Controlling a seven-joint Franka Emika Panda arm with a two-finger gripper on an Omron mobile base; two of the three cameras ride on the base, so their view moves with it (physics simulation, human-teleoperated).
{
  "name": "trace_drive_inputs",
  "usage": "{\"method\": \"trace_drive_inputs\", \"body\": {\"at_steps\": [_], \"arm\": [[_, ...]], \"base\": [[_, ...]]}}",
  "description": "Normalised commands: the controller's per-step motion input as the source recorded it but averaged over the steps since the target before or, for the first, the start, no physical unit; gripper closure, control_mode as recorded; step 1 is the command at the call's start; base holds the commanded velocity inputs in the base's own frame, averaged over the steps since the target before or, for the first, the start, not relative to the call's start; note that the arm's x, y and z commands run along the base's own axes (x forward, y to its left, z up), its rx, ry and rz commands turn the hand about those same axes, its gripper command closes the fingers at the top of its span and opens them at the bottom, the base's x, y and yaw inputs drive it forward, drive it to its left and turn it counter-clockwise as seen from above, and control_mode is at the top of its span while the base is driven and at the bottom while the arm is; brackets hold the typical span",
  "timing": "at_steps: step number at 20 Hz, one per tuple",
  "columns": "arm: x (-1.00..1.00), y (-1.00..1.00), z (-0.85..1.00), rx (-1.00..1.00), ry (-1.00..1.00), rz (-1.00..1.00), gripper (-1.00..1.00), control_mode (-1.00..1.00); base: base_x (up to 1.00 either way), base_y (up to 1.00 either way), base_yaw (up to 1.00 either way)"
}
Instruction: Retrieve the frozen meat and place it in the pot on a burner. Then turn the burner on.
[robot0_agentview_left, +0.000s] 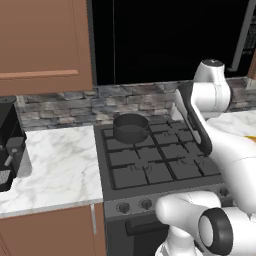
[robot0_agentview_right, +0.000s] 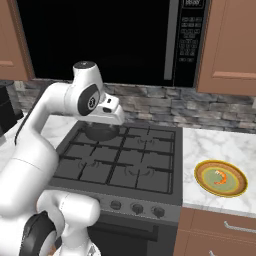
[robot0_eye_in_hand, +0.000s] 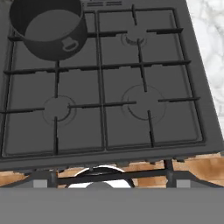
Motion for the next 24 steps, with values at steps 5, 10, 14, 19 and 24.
{"method": "trace_drive_inputs", "body": {"at_steps": [5,10,14,19,24], "arm": [[-0.15,-0.61,-0.18,-0.02,0.03,-0.23,-1.0,-1.0],[-0.03,-0.74,-0.24,-0.02,0.0,-0.15,-1.0,-1.0],[0.0,-0.79,-0.27,0.0,0.0,-0.03,-1.0,-1.0],[0.05,-0.65,-0.11,0.0,0.0,0.0,-1.0,-1.0],[0.09,-0.54,-0.15,0.0,0.0,0.0,-1.0,-1.0]], "base": [[0.0,0.0,0.0],[0.0,0.0,0.0],[0.0,0.0,0.0],[0.0,0.0,0.0],[0.0,0.0,0.0]]}}
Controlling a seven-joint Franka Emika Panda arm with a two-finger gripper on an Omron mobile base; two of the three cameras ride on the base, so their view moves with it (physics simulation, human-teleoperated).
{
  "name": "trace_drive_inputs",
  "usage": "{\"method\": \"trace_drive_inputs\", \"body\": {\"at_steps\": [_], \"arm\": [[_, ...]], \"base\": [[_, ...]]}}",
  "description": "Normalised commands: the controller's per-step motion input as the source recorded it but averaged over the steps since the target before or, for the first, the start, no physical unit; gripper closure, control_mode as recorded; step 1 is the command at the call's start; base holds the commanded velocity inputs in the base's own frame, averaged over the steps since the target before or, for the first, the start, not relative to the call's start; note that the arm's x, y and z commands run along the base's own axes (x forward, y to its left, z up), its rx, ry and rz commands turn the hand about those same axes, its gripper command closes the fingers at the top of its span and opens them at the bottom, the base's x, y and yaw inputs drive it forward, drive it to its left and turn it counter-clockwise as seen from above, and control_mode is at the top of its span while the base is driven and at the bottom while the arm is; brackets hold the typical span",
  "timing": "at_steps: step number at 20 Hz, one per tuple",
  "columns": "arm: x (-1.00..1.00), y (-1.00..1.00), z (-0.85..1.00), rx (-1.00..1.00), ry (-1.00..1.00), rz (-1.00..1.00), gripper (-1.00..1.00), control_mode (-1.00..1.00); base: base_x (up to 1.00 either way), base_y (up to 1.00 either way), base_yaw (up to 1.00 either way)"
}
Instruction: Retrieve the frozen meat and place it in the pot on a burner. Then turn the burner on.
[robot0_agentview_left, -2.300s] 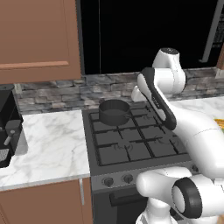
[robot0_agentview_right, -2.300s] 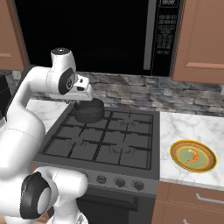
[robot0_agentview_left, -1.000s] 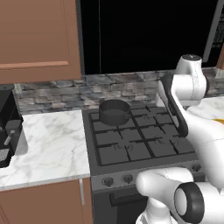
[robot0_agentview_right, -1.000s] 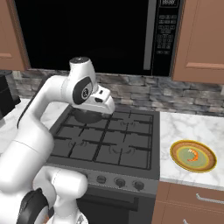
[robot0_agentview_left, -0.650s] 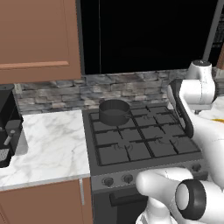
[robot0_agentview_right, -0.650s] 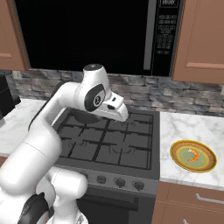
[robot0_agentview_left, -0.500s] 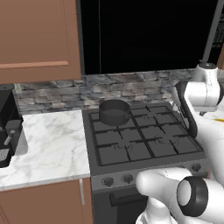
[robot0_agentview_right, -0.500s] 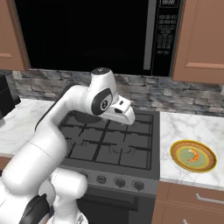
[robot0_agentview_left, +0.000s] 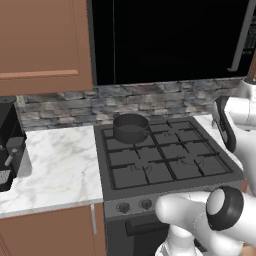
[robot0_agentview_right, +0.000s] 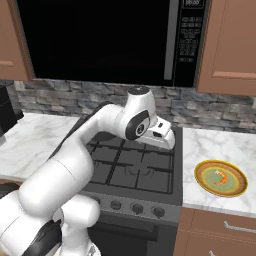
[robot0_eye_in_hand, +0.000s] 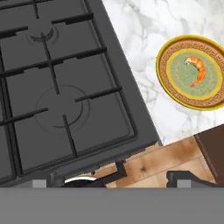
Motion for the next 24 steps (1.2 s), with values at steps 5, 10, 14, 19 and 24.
{"method": "trace_drive_inputs", "body": {"at_steps": [5,10,14,19,24], "arm": [[0.01,-0.36,-0.29,0.0,0.0,0.0,-1.0,-1.0],[0.12,-0.51,-0.28,0.0,0.05,0.0,-1.0,-1.0],[0.16,-0.64,-0.32,0.0,0.02,0.0,-1.0,-1.0],[0.06,-0.53,-0.12,0.0,0.07,0.0,-1.0,-1.0],[0.21,-0.45,-0.19,0.01,0.18,-0.05,-1.0,-1.0]], "base": [[0.0,0.0,0.0],[0.0,0.0,0.0],[0.0,0.0,0.0],[0.0,0.0,0.0],[0.0,0.0,0.0]]}}
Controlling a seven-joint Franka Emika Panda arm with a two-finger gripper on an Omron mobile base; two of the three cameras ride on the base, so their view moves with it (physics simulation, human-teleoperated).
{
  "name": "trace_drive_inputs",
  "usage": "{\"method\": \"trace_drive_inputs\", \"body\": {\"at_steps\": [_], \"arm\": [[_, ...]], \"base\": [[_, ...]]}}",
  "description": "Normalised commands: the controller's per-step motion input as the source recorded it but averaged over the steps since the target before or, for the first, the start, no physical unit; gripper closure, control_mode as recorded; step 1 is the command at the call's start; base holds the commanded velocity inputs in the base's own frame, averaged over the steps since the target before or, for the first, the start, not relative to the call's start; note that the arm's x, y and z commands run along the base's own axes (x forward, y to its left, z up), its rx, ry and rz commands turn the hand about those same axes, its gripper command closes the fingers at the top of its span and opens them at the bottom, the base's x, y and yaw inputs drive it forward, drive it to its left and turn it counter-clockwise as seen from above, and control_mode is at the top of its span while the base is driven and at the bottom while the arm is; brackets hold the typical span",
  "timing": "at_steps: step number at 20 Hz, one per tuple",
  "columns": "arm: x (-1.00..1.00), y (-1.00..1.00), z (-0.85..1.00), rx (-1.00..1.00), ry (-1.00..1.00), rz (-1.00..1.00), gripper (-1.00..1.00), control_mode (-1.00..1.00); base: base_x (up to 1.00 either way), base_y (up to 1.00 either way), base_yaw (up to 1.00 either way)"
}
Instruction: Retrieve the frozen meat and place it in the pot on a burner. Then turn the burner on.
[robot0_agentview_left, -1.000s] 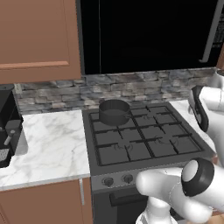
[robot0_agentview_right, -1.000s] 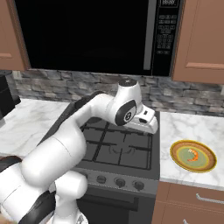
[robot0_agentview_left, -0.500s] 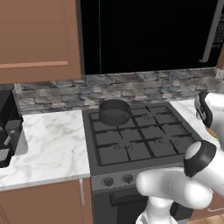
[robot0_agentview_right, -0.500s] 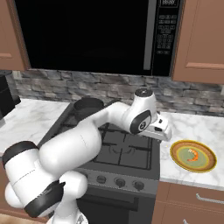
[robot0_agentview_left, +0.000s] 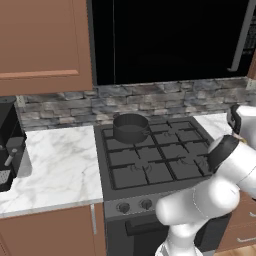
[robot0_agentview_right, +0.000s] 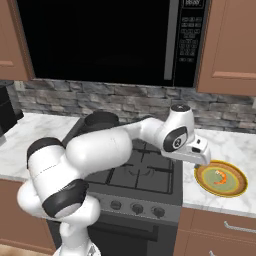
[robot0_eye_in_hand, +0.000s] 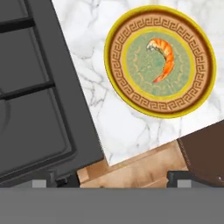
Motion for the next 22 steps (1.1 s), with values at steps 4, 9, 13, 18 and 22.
{"method": "trace_drive_inputs", "body": {"at_steps": [4,9,13,18,22], "arm": [[0.4,-0.29,-0.18,0.0,0.11,-0.07,-1.0,-1.0],[0.4,-0.21,-0.13,0.0,0.03,-0.09,-1.0,-1.0],[0.15,-0.29,-0.14,0.03,0.0,-0.03,-1.0,-1.0],[0.04,-0.37,-0.03,0.07,0.03,0.0,-1.0,-1.0],[0.05,-0.3,-0.14,0.08,0.03,0.0,-1.0,-1.0]], "base": [[0.0,0.0,0.0],[0.0,0.0,0.0],[0.0,0.0,0.0],[0.0,0.0,0.0],[0.0,0.0,0.0]]}}
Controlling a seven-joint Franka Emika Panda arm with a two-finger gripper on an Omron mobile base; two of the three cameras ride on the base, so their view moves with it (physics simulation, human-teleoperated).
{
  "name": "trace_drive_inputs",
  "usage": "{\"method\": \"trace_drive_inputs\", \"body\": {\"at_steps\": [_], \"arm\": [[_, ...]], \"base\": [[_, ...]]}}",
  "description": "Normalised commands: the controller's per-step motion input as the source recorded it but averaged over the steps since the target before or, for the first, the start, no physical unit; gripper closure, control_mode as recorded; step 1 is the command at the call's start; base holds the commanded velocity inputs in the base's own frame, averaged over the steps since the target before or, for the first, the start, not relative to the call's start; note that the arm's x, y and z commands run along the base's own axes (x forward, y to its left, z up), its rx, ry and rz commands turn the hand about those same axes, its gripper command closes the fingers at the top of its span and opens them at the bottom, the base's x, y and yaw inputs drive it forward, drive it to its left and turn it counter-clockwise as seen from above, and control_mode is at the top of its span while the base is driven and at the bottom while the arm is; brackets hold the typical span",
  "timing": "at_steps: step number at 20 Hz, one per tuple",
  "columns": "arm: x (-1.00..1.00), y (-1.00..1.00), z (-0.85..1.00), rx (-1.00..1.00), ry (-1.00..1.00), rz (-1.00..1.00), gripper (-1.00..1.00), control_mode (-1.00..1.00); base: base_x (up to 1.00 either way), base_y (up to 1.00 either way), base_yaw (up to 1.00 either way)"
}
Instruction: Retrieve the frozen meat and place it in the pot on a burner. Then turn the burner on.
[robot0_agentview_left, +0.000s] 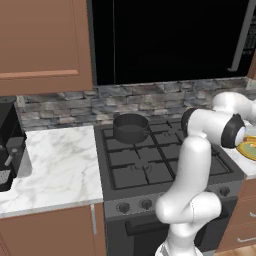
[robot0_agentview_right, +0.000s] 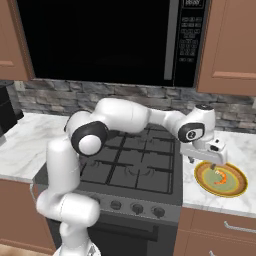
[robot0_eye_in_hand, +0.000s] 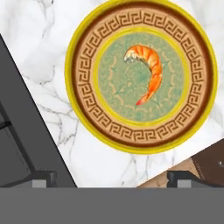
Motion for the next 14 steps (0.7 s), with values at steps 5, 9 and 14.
{"method": "trace_drive_inputs", "body": {"at_steps": [5,9,14], "arm": [[0.18,-0.25,-0.12,0.02,0.0,0.03,-1.0,-1.0],[0.2,-0.18,-0.11,0.0,0.0,0.05,-1.0,-1.0],[0.21,-0.21,-0.17,0.0,0.0,0.03,-1.0,-1.0]], "base": [[0.0,0.0,0.0],[0.0,0.0,0.0],[0.0,0.0,0.0]]}}
